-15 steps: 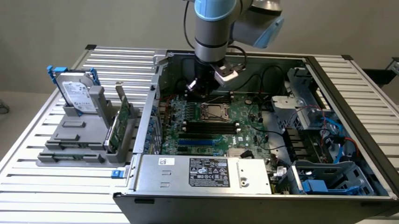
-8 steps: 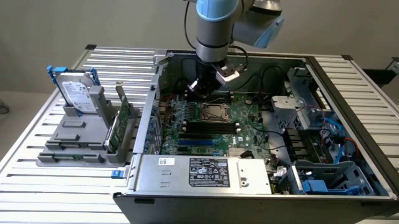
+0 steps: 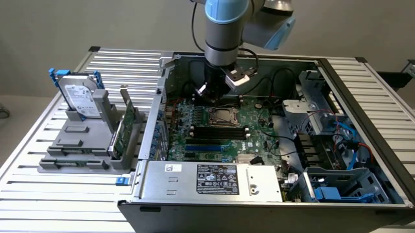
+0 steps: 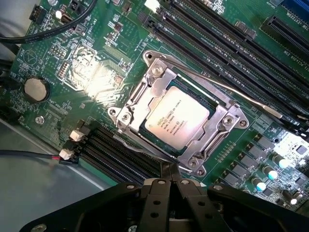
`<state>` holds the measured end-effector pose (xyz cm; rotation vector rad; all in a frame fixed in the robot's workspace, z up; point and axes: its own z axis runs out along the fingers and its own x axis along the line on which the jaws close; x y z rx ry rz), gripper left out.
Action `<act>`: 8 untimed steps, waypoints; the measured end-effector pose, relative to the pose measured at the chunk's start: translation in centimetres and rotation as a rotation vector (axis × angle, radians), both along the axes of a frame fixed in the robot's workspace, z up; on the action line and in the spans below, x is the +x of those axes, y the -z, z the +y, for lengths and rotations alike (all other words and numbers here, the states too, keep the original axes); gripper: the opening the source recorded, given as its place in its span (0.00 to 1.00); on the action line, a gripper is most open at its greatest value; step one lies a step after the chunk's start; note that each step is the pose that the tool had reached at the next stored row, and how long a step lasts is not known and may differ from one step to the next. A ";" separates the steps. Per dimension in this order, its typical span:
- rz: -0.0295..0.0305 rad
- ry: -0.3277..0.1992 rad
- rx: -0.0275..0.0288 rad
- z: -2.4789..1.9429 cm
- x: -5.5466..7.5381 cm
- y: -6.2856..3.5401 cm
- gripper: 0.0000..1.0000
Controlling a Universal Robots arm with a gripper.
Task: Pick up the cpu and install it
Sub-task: 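Install the first cpu locking lever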
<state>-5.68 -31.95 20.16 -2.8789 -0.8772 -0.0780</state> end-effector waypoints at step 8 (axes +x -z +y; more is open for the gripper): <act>-0.0002 0.000 0.0001 0.00 0.4 0.10 0.11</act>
